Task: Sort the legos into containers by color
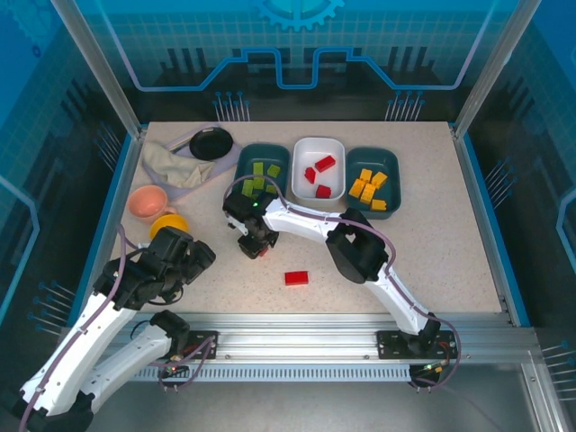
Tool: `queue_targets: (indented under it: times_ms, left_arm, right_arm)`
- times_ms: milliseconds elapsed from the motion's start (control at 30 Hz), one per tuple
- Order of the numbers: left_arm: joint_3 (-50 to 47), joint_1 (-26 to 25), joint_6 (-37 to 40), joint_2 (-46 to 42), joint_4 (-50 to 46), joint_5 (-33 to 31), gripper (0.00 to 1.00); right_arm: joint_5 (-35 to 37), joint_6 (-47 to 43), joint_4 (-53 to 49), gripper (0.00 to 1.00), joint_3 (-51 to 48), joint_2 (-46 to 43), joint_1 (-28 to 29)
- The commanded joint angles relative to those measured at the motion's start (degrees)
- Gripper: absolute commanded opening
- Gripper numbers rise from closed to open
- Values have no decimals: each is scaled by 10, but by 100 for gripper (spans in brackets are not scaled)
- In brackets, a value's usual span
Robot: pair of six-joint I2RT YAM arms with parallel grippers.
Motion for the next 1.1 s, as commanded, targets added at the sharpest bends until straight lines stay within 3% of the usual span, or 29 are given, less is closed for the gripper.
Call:
queue_targets:
  times_ms: [0, 200, 333, 467, 733, 1067]
  left_arm:
    - [14, 0, 20, -2, 3, 14, 98]
    - [20, -1, 79, 32, 102, 73, 95]
    - [47, -8, 109, 98, 167, 108, 94]
    - [81, -15, 126, 166, 217, 127, 94]
    - [152, -20, 131, 288, 273, 142, 94]
    - [189, -25, 116, 341, 296, 142, 94]
  right_arm:
    - [11, 8, -22, 35, 8, 4, 6]
    - [30, 49, -10, 29, -39, -105, -24]
    - [8, 90, 17, 28, -101, -197, -91]
    - [-46, 114, 40, 29, -122, -229, -174]
    - [-159, 127, 12, 30, 13, -102, -292]
    - [-177, 133, -38, 36, 150, 35, -311]
